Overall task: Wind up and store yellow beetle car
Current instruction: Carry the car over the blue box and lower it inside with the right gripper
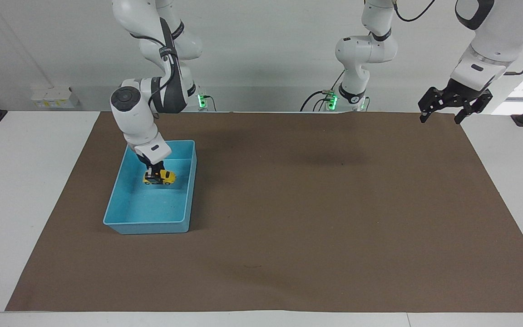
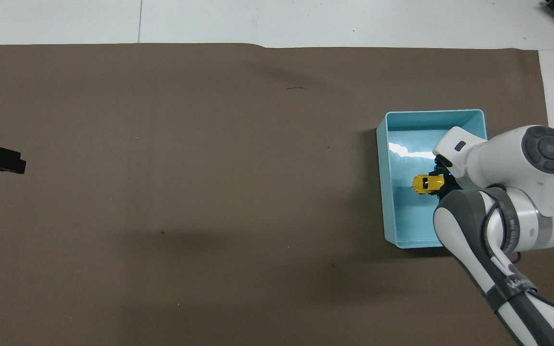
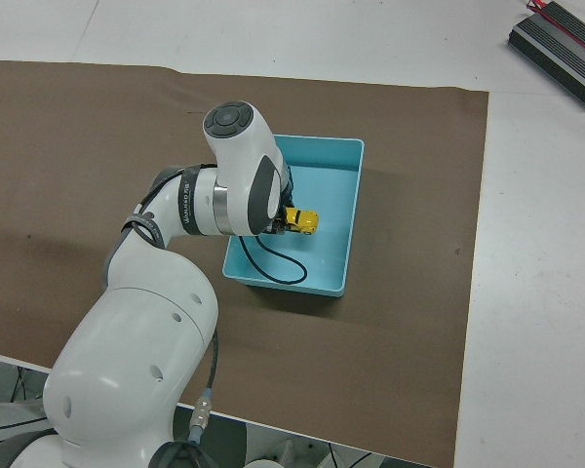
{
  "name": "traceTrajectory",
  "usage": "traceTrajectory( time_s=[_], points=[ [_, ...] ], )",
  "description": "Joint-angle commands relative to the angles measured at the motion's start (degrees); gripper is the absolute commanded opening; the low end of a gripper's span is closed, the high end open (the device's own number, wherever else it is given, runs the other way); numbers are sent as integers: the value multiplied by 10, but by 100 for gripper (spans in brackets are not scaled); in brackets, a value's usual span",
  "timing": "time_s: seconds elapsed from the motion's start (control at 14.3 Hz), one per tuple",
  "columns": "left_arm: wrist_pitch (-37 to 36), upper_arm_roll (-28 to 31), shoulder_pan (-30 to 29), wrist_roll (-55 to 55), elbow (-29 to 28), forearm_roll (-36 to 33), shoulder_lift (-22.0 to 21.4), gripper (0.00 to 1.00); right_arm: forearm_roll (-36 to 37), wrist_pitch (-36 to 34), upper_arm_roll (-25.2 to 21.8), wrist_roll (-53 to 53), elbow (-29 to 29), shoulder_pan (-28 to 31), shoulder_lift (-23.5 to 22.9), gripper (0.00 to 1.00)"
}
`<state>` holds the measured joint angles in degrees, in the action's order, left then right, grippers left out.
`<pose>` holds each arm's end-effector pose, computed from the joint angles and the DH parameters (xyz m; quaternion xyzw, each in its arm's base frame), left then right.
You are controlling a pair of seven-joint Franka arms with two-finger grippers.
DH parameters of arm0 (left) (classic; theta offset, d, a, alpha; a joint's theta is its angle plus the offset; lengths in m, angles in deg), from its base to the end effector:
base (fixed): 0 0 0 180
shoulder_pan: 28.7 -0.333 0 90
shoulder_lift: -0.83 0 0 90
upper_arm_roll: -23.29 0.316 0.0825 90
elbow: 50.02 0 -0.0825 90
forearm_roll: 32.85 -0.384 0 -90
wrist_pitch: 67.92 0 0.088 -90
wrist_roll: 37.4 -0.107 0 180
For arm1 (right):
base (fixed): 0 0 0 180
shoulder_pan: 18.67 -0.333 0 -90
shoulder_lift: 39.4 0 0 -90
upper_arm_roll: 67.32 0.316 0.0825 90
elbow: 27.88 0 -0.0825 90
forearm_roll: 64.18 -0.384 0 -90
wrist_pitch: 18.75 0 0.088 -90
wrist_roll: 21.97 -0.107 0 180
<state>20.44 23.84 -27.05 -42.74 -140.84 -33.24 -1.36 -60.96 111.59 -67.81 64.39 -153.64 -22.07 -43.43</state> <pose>0.5397 -0.0095 0.6362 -0.9984 0.0561 0.0025 0.0031 0.5408 0.0261 0.3539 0.6986 0.7152 -0.0109 0.0195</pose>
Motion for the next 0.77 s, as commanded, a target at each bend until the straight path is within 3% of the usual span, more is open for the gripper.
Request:
traceTrajectory(
  time_s=[0.0,0.49,0.56,0.63,0.7],
  points=[
    [-3,-6,-12,1,6,7,3,100,5,39,6,21,-25,11,-5,0],
    [-3,-6,-12,1,6,7,3,100,4,63,6,47,-27,19,-28,0],
    [-3,-6,-12,1,6,7,2,100,4,62,6,45,-25,17,-30,15],
    [-3,-6,-12,1,6,7,3,100,3,59,7,36,-21,15,-32,68],
    [-3,-6,-12,1,6,7,2,100,3,51,7,34,-14,15,-34,100]
  ],
)
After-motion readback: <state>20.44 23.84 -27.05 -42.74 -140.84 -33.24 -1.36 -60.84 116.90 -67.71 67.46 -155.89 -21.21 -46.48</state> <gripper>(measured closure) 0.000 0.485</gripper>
